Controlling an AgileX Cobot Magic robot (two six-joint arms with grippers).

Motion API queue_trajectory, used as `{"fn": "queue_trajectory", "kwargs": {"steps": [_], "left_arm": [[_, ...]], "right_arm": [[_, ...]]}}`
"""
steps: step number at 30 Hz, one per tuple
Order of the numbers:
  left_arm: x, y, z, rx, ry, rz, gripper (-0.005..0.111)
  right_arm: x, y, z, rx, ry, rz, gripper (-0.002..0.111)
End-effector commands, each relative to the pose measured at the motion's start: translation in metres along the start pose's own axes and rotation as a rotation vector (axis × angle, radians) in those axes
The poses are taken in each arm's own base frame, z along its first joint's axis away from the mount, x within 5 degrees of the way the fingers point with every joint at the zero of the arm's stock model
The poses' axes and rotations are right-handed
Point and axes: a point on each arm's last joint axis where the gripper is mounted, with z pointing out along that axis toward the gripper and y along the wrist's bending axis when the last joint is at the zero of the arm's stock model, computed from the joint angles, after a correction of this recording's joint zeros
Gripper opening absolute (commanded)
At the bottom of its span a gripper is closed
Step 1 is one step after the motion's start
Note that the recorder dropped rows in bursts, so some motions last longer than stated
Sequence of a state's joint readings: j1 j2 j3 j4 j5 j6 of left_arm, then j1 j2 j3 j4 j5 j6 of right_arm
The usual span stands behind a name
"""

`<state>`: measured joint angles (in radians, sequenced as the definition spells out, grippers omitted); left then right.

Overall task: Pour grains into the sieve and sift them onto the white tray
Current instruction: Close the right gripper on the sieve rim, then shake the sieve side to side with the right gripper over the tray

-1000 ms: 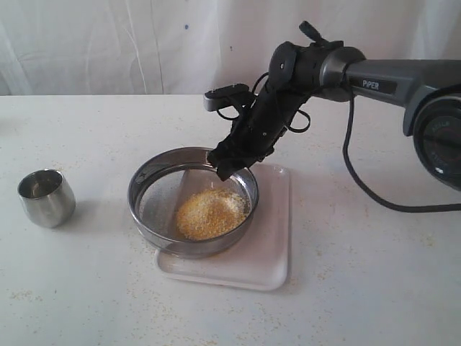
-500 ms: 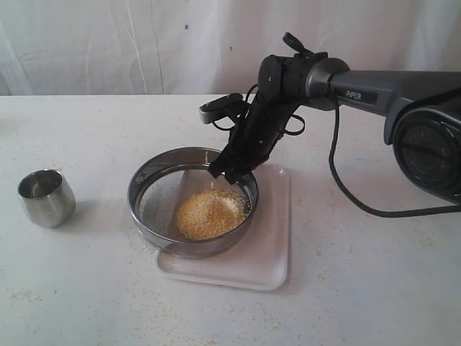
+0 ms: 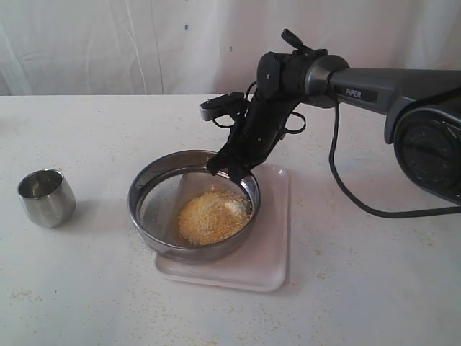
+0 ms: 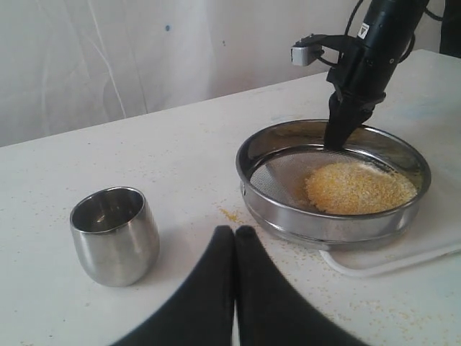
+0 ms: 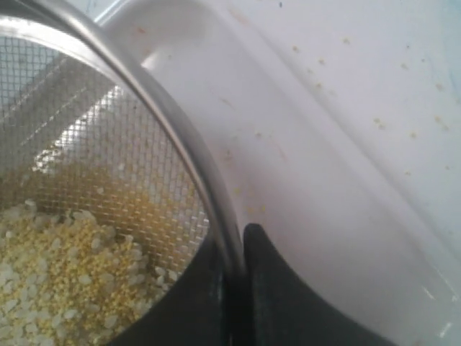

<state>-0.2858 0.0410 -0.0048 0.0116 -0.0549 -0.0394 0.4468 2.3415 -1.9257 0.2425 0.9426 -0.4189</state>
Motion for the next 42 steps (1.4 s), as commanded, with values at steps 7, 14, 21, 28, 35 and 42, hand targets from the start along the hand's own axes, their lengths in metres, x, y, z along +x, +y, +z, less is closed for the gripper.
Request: {"fn": "queue_trajectory", "kwargs": {"steps": [7,14,21,28,35,42], "left_arm": [[0.001,0.0,0.0,0.006,-0.005,0.001,0.0],[0.001,0.0,0.0,0.006,-0.005,0.001,0.0],[0.001,0.0,0.0,0.006,-0.005,0.001,0.0],[0.001,0.0,0.0,0.006,-0.005,0.001,0.0],[0.001,0.0,0.0,0.006,-0.005,0.001,0.0],[0.001,0.0,0.0,0.006,-0.005,0.001,0.0]], "right_arm": [[0.002,-0.008,-0.046,0.053,0.033,0.002,0.0],[0.0,-0.015,-0.066,0.103,-0.01,-0.007,0.0],[0.005,-0.003,-0.066,-0.08,0.028,-0.02,0.0],[0.011,-0.011,-0.068,-0.085,0.062,0.04,0.0],[0.012,-0.016,-0.064,-0.029,0.059,0.067,0.0],[0.009,-0.022,-0.059,0.036,0.025,0.125,0.0]]}}
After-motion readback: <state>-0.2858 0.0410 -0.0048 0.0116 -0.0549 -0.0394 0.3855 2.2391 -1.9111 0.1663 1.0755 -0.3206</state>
